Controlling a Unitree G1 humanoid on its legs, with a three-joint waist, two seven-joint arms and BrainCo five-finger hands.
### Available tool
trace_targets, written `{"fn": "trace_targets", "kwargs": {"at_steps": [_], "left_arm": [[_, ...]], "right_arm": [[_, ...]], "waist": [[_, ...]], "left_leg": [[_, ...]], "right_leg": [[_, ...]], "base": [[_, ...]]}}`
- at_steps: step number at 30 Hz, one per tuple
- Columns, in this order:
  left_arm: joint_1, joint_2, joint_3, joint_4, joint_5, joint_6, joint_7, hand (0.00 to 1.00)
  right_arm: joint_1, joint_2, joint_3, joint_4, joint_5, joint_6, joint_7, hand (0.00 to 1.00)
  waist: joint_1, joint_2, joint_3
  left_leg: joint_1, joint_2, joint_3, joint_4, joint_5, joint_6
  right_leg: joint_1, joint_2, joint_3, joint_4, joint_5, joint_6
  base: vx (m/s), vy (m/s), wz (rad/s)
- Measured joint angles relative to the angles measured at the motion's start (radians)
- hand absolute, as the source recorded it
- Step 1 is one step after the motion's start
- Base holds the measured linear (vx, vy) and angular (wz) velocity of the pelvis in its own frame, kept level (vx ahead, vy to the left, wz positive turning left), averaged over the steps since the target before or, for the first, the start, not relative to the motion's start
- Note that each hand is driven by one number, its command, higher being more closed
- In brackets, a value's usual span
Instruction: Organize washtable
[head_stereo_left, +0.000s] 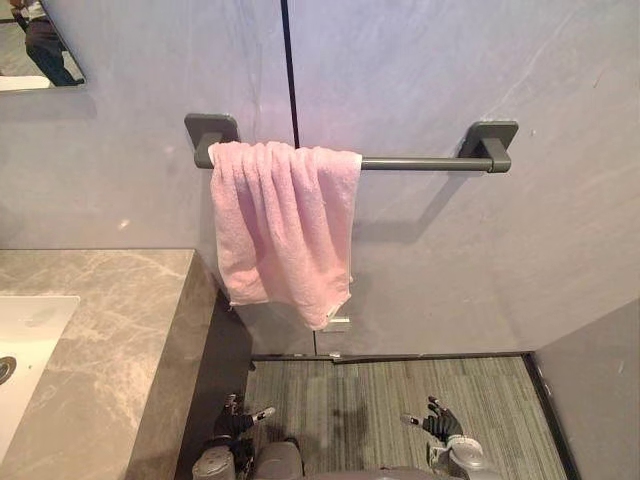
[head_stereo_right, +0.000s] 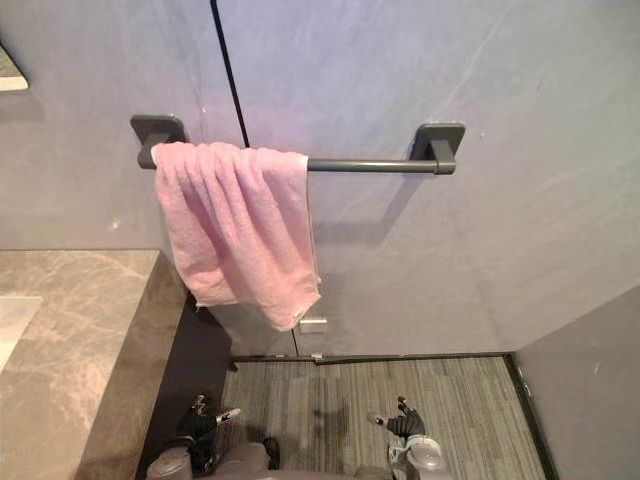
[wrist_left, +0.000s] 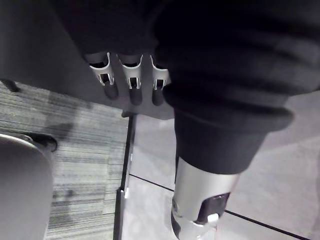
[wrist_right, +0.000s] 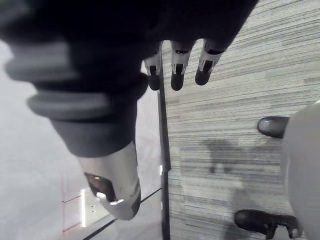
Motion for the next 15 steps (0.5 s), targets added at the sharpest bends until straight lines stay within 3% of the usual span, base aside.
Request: {"fn": "trace_targets", "kwargs": {"at_steps": [2, 8, 15], "left_arm": [[0.016, 0.009, 0.001, 0.001, 0.009, 0.000, 0.000, 0.00], [0.018, 0.023, 0.003, -0.016, 0.014, -0.001, 0.003, 0.00], [0.089, 0.022, 0.038, -0.485, 0.006, -0.010, 0.023, 0.00]], "right_arm": [[0.002, -0.021, 0.000, 0.013, -0.005, 0.001, 0.000, 0.00], [0.005, -0.054, 0.000, 0.014, -0.005, 0.001, 0.003, 0.00], [0.012, -0.054, 0.004, -0.002, -0.005, -0.002, 0.004, 0.00]], "waist": [[-0.016, 0.002, -0.004], [-0.022, 0.000, -0.015], [-0.019, -0.008, -0.027]], "left_leg": [[0.010, -0.001, -0.002, -0.023, 0.012, 0.000], [0.035, -0.004, -0.001, -0.084, 0.046, -0.001], [0.051, -0.026, -0.021, -0.157, 0.096, 0.013]], "right_leg": [[0.000, 0.001, 0.001, 0.000, 0.000, 0.000], [-0.001, 0.004, 0.009, -0.018, 0.014, 0.003], [0.001, -0.008, -0.008, -0.038, 0.031, 0.008]], "base": [[0.00, 0.000, 0.00], [-0.03, -0.016, -0.03], [-0.04, 0.009, 0.09]]}}
